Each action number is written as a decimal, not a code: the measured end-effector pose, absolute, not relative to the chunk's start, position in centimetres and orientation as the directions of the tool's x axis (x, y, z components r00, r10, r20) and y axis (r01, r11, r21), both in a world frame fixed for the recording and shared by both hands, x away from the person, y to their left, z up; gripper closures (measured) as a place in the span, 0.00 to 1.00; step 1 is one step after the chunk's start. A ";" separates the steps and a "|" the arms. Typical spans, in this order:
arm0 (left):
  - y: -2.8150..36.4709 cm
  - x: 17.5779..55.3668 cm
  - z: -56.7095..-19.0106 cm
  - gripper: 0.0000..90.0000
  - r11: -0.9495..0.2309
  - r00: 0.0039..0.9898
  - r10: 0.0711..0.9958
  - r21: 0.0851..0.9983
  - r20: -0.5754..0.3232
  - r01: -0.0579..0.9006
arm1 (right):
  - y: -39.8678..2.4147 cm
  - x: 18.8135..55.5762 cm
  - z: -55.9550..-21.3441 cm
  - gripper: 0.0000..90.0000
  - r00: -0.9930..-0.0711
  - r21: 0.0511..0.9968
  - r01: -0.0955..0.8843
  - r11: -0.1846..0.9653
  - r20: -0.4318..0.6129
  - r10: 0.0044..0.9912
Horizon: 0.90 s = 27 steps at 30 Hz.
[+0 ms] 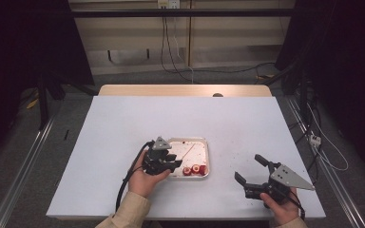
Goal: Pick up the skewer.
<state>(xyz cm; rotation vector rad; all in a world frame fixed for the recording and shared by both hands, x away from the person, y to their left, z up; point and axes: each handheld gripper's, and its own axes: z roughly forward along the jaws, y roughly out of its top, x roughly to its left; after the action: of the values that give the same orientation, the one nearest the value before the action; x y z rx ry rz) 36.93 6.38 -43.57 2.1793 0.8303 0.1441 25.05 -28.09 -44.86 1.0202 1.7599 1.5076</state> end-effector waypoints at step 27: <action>4.4 37.8 -43.6 0.99 -0.542 0.709 0.688 0.540 -0.155 0.644 | -28.3 25.0 -44.8 0.05 -0.521 0.985 0.166 0.050 0.044 0.853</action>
<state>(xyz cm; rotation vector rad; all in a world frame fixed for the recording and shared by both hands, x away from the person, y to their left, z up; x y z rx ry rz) 37.84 4.39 -43.57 2.3387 1.0120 0.1013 24.97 -28.35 -44.76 1.0252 1.7495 1.5142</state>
